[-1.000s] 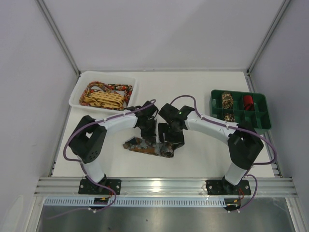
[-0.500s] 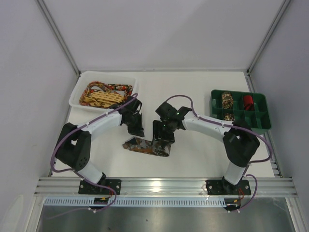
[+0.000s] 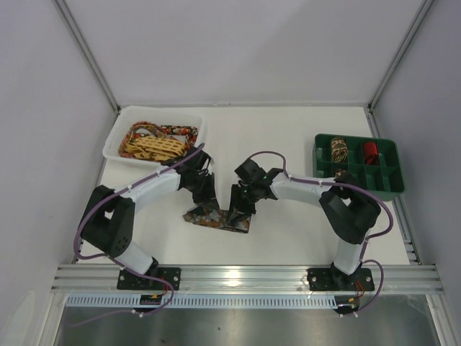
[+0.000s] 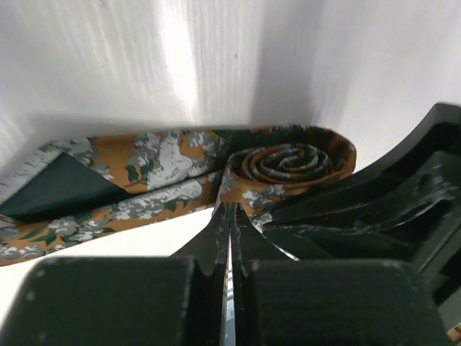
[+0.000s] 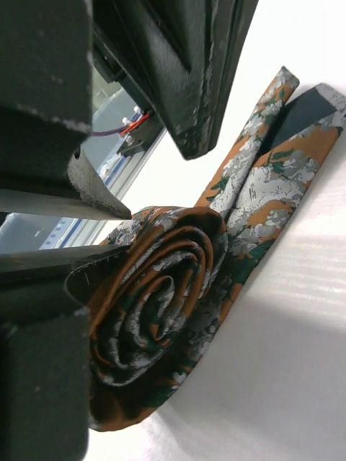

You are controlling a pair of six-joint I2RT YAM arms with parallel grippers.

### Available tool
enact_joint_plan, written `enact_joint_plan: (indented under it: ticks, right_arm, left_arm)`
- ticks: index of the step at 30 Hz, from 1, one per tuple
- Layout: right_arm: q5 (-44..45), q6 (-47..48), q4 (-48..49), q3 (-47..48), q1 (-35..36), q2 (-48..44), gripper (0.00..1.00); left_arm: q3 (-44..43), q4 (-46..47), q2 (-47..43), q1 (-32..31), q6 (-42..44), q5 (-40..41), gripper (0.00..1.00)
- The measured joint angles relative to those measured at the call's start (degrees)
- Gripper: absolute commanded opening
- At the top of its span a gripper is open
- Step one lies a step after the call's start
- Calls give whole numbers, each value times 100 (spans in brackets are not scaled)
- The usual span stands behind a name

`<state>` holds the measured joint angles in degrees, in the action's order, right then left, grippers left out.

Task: Roll the ties
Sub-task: Roll the tie

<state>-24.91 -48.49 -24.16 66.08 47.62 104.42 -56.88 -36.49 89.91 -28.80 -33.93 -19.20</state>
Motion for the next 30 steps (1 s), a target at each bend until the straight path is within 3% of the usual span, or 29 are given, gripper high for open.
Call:
enact_joint_plan:
  ticks: [12,20,25,30]
  right_arm:
    - [7,-105,197,-260,-136,-247,32]
    - [118,-76,-166,-332,-254,-1021,59]
    - [76,50,-179,-1049,-658,-1952,80]
    - [-122,177,-31,-1770,-879,-2006,82]
  left_arm:
    - [302,557,-15,-330,-378,-798,0]
    - [304,686,302,-356,-365,-824,1]
    - [304,721,367,-356,-358,-826,0]
    - [291,721,463,-356,-350,-824,0]
